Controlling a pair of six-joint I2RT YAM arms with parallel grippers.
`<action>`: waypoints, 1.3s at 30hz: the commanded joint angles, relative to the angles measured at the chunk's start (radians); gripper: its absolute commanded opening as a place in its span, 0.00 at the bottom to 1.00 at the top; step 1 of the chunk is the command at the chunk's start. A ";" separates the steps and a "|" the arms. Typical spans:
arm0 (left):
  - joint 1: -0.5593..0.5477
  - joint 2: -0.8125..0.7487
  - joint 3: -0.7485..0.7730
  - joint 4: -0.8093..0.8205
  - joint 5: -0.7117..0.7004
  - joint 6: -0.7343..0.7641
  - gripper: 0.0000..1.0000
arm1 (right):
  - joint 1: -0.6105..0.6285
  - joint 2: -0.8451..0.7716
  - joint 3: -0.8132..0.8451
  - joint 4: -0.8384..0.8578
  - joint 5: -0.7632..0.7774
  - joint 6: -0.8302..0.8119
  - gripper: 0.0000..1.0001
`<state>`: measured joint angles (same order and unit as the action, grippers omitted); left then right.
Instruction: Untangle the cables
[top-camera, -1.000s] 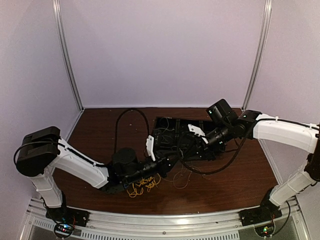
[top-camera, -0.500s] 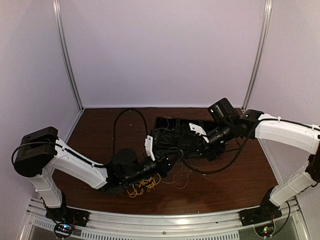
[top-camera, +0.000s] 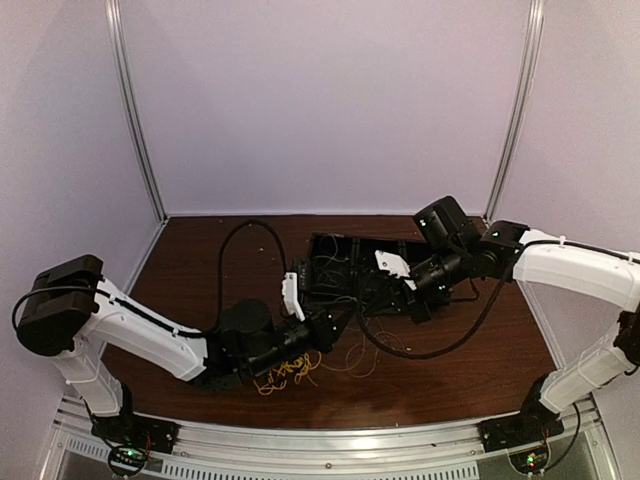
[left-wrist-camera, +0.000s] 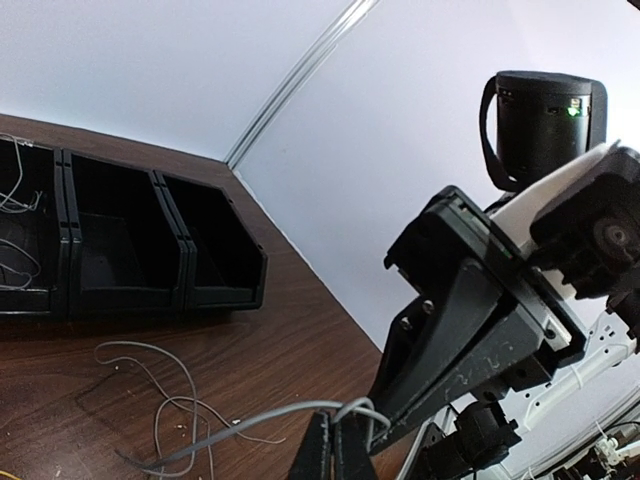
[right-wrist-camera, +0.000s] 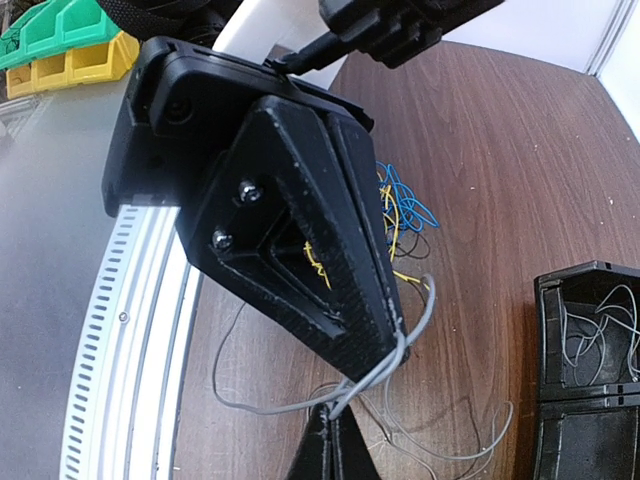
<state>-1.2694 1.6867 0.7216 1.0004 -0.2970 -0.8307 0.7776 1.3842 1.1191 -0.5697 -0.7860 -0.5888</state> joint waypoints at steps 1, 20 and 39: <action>0.051 -0.021 -0.030 -0.056 -0.200 -0.028 0.00 | 0.042 -0.051 -0.028 -0.122 0.044 -0.037 0.00; 0.101 0.042 0.076 -0.124 -0.267 -0.186 0.20 | 0.167 -0.091 -0.009 -0.131 0.243 -0.023 0.00; 0.341 -0.155 -0.058 -0.304 -0.282 -0.107 0.32 | 0.088 -0.161 0.060 -0.248 0.191 -0.035 0.00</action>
<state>-0.9611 1.6066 0.6819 0.7288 -0.5724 -0.9840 0.9070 1.2652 1.1412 -0.7681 -0.5755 -0.6083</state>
